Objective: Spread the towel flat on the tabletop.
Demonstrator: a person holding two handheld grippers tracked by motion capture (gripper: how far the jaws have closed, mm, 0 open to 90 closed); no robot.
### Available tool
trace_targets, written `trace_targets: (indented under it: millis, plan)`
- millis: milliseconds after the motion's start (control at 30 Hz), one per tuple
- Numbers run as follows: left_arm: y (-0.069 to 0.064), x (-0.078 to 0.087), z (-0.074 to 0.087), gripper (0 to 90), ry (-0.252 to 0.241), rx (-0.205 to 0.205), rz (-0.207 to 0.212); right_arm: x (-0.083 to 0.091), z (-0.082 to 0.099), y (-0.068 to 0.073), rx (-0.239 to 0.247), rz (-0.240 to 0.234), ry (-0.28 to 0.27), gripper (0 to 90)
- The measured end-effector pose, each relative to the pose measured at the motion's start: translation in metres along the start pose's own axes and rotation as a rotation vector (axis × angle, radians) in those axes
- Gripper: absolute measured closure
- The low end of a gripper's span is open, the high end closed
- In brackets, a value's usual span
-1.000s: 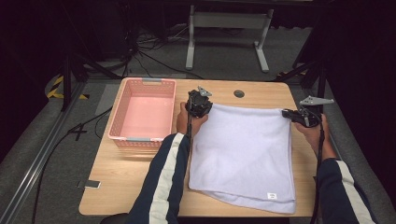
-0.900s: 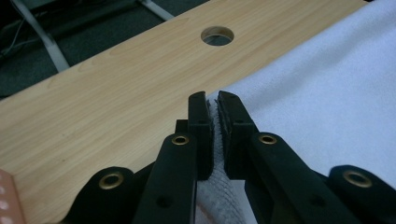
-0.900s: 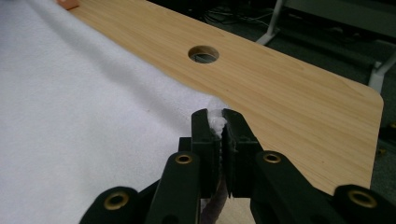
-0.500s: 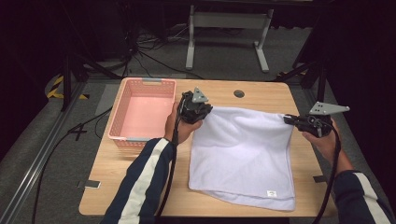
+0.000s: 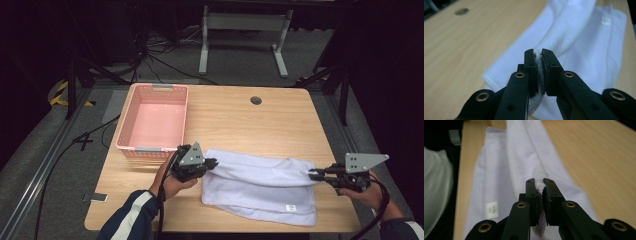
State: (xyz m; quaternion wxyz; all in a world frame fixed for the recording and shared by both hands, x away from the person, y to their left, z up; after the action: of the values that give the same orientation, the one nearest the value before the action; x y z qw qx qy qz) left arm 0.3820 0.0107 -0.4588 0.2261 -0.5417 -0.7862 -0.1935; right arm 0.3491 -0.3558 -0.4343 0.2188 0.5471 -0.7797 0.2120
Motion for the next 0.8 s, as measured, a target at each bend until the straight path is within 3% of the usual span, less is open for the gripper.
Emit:
trace_targets:
  millis: [100,167,333,400,433,500,567,600,633,800]
  plan:
    - [-0.012,0.004,0.014,83.5,0.000,0.013,0.036,0.001,0.011,0.018,0.012,-0.047,0.019,82.3]
    - [-0.021,0.007,0.023,84.7,0.022,-0.003,0.058,0.002,0.017,0.028,0.012,-0.079,0.015,82.3]
    - [-0.035,0.013,0.041,86.3,0.055,-0.024,0.104,0.003,0.033,0.048,0.041,-0.182,0.070,82.6]
    - [-0.038,0.014,0.042,86.2,0.065,-0.024,0.104,0.002,0.040,0.055,0.040,-0.221,0.110,82.6]
    - [-0.039,0.013,0.043,86.3,0.079,-0.047,0.111,0.001,0.042,0.057,0.042,-0.238,0.129,82.7]
    - [-0.047,0.006,0.050,86.2,0.157,-0.116,0.126,-0.003,0.049,0.062,0.045,-0.278,0.183,82.7]
    - [-0.057,-0.003,0.060,86.0,0.235,-0.145,0.180,-0.014,0.060,0.068,0.076,-0.310,0.290,82.7]
    - [-0.059,-0.006,0.063,85.8,0.260,-0.148,0.185,-0.018,0.064,0.070,0.084,-0.319,0.323,82.6]
    - [-0.058,-0.008,0.063,85.4,0.249,-0.146,0.183,-0.020,0.065,0.070,0.086,-0.320,0.328,82.7]
    - [-0.050,-0.010,0.064,85.8,0.254,-0.127,0.152,-0.021,0.067,0.067,0.058,-0.310,0.321,83.8]
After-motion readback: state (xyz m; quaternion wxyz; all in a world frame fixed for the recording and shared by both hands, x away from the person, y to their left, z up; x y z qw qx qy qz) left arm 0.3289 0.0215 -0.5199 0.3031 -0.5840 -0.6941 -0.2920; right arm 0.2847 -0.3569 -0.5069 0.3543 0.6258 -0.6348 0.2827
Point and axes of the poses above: each handheld gripper's, and its own axes: x roughly backward along the jaws, z roughly out of its underside, y roughly to its left, the point moved 8 cm from there along -x, roughly forward along the jaws, and after that the axes turned 2 degrees about x, right-handed, at the moved point
